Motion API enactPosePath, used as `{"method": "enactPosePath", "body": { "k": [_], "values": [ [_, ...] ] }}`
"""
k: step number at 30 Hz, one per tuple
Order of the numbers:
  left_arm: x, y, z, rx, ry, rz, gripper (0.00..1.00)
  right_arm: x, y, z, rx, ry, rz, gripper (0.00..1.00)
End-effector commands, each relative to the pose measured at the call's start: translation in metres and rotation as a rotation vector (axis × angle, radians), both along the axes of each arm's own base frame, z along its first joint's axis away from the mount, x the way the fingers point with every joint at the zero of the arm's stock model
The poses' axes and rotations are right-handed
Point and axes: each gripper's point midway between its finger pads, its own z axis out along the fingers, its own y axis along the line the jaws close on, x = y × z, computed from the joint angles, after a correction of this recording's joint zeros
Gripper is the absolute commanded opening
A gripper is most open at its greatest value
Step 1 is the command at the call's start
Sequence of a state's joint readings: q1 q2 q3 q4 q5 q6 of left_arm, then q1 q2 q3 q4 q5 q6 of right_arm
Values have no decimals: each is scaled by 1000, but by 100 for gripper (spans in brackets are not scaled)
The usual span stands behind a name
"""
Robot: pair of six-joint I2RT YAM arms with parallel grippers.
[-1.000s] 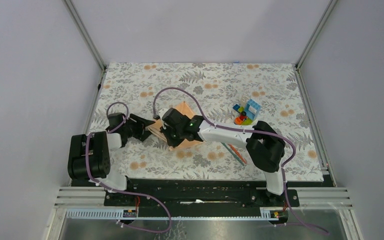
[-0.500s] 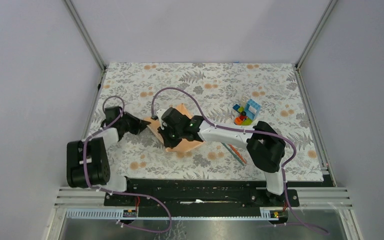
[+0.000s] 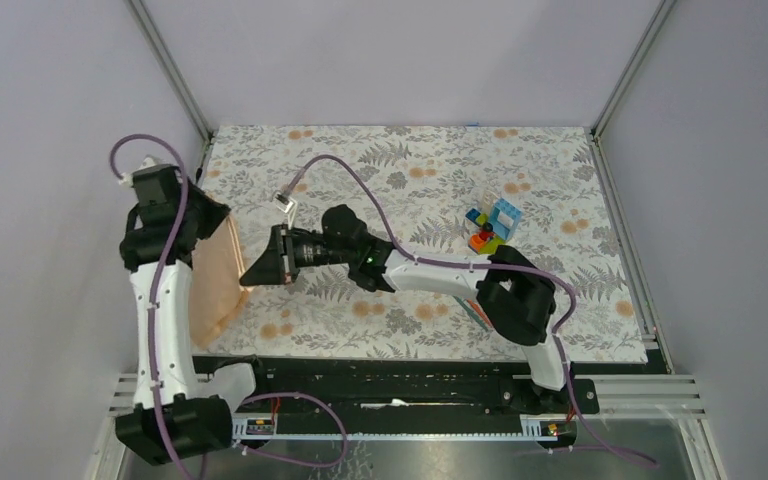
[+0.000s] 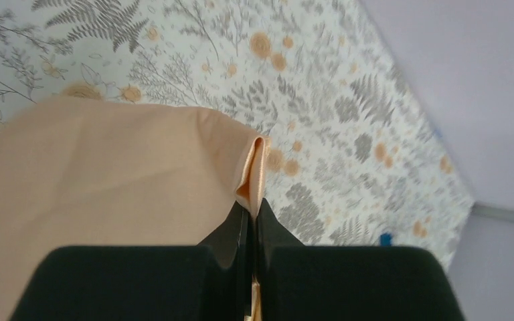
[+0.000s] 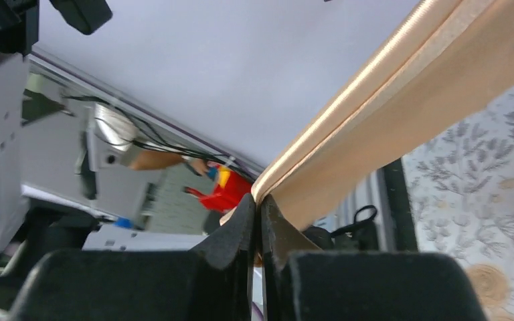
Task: Fold the napkin into a case and place the utensils inside
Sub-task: Turn over the upper triangle folded napkin at the center of the board.
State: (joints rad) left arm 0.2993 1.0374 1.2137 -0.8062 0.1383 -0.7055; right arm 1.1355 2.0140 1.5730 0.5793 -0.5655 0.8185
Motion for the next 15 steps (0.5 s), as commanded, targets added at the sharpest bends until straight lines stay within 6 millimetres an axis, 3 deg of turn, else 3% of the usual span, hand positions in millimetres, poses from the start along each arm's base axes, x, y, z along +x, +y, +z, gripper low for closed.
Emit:
{"method": "enactPosePath", "body": {
  "k": [1,5,6,8,15],
  "values": [
    [47,1,-39,181,102,14,0,-39,-28,-20,67,280,285,0],
    [83,-29,-99,264,222,-35,0,3,-55,-78,12,389,197,0],
    [93,-38,-119,275,258,-56,0,9,-64,-97,-22,412,175,0],
    [110,-59,-142,266,265,-100,0,22,-81,-126,-72,416,132,0],
    [148,-138,-176,243,238,-232,0,47,-146,-207,-304,437,-10,0]
  ]
}}
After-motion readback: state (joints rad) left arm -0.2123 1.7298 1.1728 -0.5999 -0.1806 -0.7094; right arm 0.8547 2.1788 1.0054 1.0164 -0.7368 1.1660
